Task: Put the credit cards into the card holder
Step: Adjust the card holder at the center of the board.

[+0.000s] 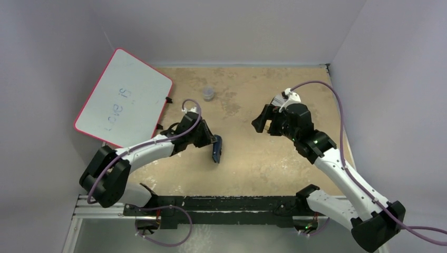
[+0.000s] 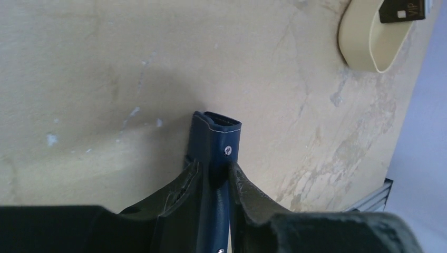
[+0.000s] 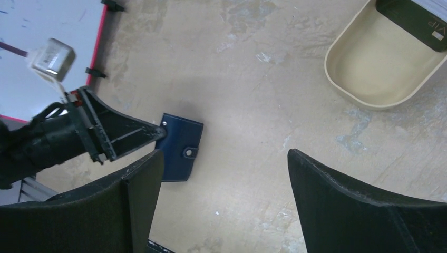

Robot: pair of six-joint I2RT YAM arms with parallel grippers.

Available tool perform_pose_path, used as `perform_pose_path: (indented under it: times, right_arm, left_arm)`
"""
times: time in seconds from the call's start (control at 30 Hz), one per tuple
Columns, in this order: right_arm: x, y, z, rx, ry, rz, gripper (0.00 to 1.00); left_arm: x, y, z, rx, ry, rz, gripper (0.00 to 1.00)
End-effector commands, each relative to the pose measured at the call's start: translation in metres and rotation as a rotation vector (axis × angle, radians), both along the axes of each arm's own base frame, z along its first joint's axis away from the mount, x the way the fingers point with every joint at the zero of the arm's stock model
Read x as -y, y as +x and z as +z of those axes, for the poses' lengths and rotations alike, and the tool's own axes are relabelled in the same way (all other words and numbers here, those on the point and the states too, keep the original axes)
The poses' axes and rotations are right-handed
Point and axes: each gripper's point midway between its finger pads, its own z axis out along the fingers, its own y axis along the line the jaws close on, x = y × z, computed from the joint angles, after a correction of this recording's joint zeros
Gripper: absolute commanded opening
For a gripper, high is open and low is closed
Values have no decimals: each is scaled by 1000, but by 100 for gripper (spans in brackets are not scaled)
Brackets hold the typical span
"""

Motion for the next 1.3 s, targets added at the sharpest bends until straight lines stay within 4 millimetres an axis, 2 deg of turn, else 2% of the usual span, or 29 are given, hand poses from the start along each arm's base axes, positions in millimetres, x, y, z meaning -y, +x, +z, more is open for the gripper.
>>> perform_pose_path:
  times: [0.0,0.17,0.27,0.4,0.5,0.6,0.67,0.77,0.93,1.0,1.07,1.1,1.17,1.23,1.27]
  right_arm:
    - [-3,4,-12,-53,-24,6,86]
    - [-30,5,-28,-110,52,70,77]
    - [-47,3,-35,-140,81,76,73]
    - [-66,-1,-49,-191,42,64,70]
    - [-82,-5,-57,-209,28,78,68]
    - [-95,-8,-61,-220,33,101,66]
    - [-100,-7,-63,-223,28,110,65]
    - [-104,-4,-62,-218,19,122,65]
    - [-106,-1,-66,-221,-3,116,65]
    - [-107,-1,-71,-231,-14,115,65]
    - [-107,-1,-80,-246,-36,115,63]
    - [-113,4,-71,-229,-29,117,62]
    - [-118,7,-73,-228,-49,121,58]
    - [-124,9,-75,-225,-79,127,55]
    - [-128,10,-79,-229,-102,132,54]
  left_arm:
    - [-36,2,4,43,147,68,25]
    - [-62,-6,3,44,240,112,28]
    - [-63,-11,1,34,231,112,28]
    - [-52,-25,-11,-21,157,69,29]
    - [-65,-34,-25,-65,209,95,29]
    - [-75,-36,-31,-64,247,122,31]
    - [-73,-36,-35,-61,238,115,33]
    - [-51,-41,-41,-75,127,56,34]
    - [-8,-46,-30,-58,-97,6,34]
    - [8,-48,-20,-55,-198,-22,33]
    - [16,-48,-8,-39,-262,-35,33]
    - [15,-48,-2,-25,-271,-32,33]
    - [6,-45,8,17,-245,-2,33]
    - [-15,-40,14,58,-157,59,34]
    - [-27,-35,27,104,-119,104,35]
